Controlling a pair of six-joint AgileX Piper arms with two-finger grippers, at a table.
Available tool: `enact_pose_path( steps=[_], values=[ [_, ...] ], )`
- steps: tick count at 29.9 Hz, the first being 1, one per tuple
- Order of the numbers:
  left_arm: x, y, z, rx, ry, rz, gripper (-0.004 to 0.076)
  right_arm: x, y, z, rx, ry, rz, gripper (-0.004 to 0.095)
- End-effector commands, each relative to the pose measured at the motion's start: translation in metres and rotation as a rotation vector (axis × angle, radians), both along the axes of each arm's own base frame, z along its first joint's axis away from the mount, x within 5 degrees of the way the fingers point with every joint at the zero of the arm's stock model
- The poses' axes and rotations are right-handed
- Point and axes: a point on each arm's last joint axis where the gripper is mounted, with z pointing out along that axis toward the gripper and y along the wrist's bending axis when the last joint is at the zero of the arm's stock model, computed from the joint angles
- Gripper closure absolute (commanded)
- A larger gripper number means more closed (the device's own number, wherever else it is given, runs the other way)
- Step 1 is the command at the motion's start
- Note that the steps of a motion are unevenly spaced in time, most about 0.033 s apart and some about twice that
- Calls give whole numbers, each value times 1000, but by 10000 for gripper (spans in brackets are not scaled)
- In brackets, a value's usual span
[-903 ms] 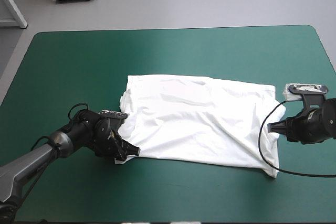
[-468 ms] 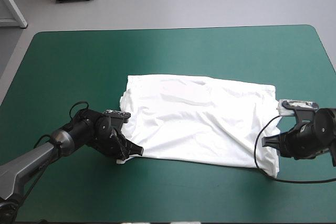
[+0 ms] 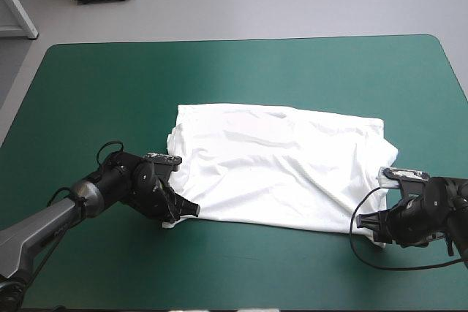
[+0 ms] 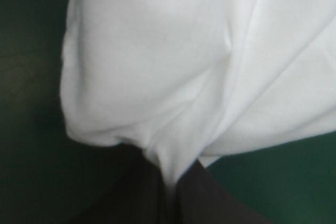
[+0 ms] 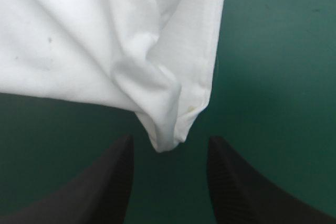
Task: Fold the cloth
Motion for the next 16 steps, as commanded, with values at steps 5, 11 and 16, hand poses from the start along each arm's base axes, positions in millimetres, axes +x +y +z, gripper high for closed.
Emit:
enact_pose_path(
  steps=[5,11,16],
  values=[
    [4,-3,-9,-6,-27,-2,746,17,-1,-10,-7,-31,1,476],
    [4,-3,-9,-6,-27,1,746,28,-4,-27,-42,43,19,477],
    [5,-4,-9,-7,-29,1,746,34,-4,-36,-41,64,17,577]
  ],
)
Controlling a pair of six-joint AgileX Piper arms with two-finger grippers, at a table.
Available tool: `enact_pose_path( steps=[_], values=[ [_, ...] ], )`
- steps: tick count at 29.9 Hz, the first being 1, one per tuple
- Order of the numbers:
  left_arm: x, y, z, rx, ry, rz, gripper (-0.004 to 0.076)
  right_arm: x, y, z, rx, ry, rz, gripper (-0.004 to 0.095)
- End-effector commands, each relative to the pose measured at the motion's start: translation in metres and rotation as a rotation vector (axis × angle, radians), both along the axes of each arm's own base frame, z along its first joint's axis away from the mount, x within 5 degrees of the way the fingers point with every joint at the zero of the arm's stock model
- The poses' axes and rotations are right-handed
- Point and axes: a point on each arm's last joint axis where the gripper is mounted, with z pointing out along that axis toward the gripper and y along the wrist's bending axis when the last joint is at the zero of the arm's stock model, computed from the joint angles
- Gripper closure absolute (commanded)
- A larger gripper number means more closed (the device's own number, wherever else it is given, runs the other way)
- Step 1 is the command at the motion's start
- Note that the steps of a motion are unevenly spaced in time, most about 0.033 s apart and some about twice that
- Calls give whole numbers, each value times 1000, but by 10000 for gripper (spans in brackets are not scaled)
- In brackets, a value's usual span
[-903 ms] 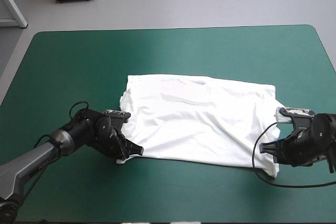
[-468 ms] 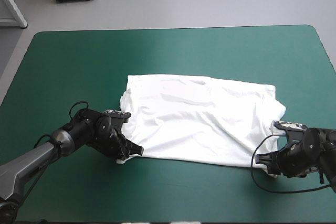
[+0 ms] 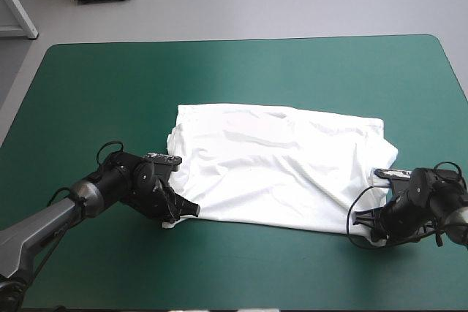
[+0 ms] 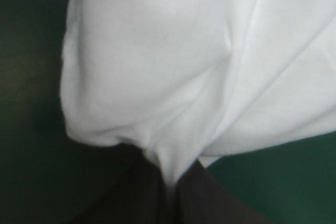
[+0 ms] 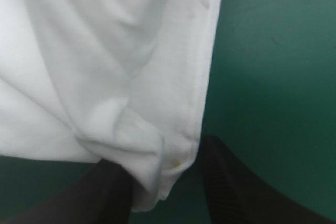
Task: Fold the cloth
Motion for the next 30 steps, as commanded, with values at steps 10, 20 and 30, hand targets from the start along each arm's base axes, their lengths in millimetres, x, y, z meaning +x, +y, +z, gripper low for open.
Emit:
enact_pose_path(
  steps=[10,20,30],
  values=[
    [5,-4,-8,-10,-34,1,746,-8,0,-22,12,118,1,925],
    [9,-7,10,-18,-43,-29,746,-2,1,22,18,13,30,925],
    [29,-17,82,-62,-177,-105,746,16,1,106,13,-247,34,925]
  ],
)
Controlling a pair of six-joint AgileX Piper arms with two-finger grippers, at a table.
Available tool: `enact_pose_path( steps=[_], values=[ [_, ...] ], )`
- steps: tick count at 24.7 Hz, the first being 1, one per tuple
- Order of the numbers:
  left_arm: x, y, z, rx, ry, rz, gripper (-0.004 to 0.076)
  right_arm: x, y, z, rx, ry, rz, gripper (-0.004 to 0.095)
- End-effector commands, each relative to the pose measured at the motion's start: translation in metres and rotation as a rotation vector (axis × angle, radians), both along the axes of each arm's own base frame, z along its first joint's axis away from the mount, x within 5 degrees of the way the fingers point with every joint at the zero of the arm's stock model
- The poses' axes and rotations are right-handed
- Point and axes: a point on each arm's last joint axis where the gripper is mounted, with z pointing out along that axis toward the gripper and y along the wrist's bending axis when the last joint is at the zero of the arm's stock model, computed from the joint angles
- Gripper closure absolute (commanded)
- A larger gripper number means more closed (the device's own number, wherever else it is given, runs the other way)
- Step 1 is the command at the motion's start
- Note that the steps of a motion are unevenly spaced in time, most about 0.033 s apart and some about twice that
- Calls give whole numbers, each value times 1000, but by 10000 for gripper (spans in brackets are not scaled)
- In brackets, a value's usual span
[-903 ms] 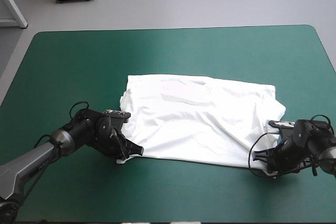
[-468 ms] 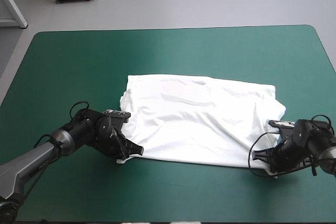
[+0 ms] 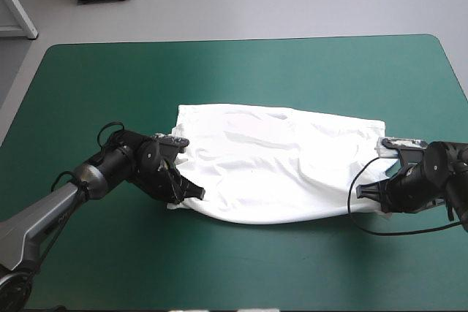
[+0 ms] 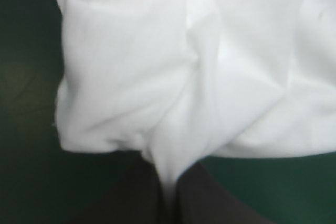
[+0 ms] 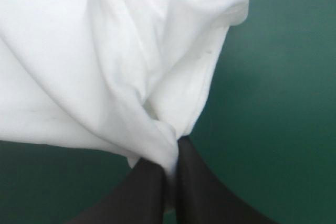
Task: Fold the cloth
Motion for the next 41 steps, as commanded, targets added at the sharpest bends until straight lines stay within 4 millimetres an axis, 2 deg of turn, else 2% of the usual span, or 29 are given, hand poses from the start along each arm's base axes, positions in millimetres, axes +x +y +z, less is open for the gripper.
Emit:
enact_pose_path(
  steps=[1,4,10,15,19,23,29,34,37,41],
  values=[
    [7,-5,45,-55,-129,-29,746,5,-1,36,-3,-132,-3,925],
    [16,-9,72,-82,-223,-33,746,10,-1,56,1,-207,-14,925],
    [33,-8,112,-73,-439,-45,746,28,-2,89,-1,-367,-31,925],
    [47,-11,124,-62,-540,-52,746,53,-2,92,-4,-392,-30,925],
    [67,-19,119,-37,-564,-61,746,77,-2,89,-1,-413,-41,925],
    [103,-29,109,63,-607,-81,746,113,-2,85,-3,-425,-43,925],
    [159,-15,102,53,-616,36,746,166,-3,68,-15,-408,-43,925],
    [181,-22,80,62,-593,23,746,197,-2,34,-2,-328,-50,925],
    [188,-26,61,55,-546,19,746,204,-2,21,-1,-302,-55,925],
    [193,-29,47,57,-523,16,746,210,-2,12,-2,-301,-57,925]
  ],
)
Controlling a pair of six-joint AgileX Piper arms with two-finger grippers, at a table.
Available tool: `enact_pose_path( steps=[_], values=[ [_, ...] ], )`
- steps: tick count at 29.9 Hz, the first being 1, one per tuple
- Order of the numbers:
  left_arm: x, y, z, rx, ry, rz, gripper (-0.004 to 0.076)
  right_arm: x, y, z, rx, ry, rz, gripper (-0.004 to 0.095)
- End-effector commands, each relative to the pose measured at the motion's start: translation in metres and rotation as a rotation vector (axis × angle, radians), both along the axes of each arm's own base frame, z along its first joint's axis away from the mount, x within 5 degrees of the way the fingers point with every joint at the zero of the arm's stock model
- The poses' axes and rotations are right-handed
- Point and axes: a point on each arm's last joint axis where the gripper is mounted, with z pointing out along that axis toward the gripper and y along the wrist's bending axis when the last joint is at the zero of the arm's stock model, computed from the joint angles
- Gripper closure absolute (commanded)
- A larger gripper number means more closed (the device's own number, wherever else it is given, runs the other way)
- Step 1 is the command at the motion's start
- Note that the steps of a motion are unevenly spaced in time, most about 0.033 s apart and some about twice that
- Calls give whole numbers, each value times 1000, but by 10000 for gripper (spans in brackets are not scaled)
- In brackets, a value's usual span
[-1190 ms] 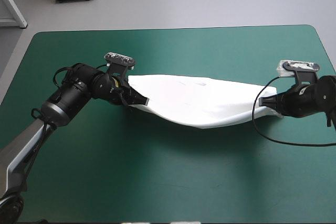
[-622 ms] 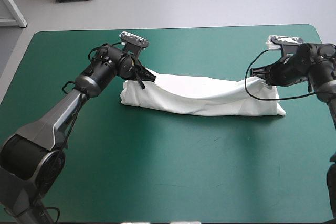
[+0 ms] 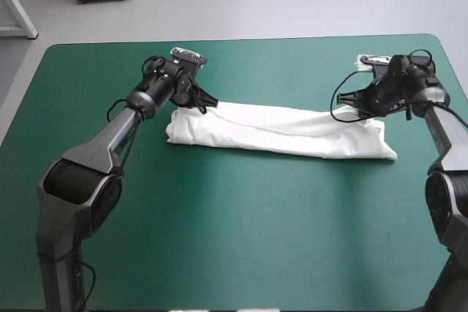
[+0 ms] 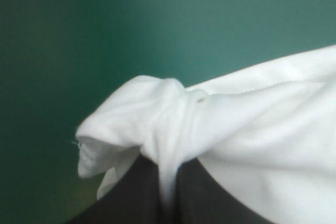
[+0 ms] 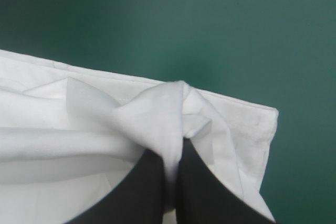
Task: Fold the cloth
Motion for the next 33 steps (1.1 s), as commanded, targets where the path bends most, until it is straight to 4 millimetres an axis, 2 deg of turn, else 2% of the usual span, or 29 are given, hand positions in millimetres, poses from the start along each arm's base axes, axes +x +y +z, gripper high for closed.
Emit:
enact_pose_path(
  steps=[1,7,10,12,16,19,20,24,29,32,33],
  values=[
    [0,-1,30,-53,-110,-10,746,1,-1,28,5,-124,-10,925],
    [6,-5,24,-77,-134,-15,745,4,-1,25,5,-126,-11,920],
    [6,-6,24,-97,-128,-17,714,3,-1,24,7,-118,7,851],
    [5,-7,24,-91,-126,-34,650,2,1,24,29,-107,6,752],
    [2,-5,26,-78,-104,-36,426,-1,3,23,49,-67,9,478],
    [-3,-2,34,-53,-77,-30,295,-4,3,26,51,-57,8,422],
    [-4,-1,36,-46,-69,-32,283,-5,3,28,51,-62,8,422],
    [-8,3,61,-21,-102,-43,283,-15,2,48,42,-114,12,469],
    [-16,4,98,-70,-178,-53,365,-32,2,75,27,-157,33,507],
    [-24,0,113,-127,-180,-103,514,-43,2,91,22,-189,36,507],
    [-27,-3,116,-150,-173,-127,598,-48,2,96,22,-196,37,507]
  ],
)
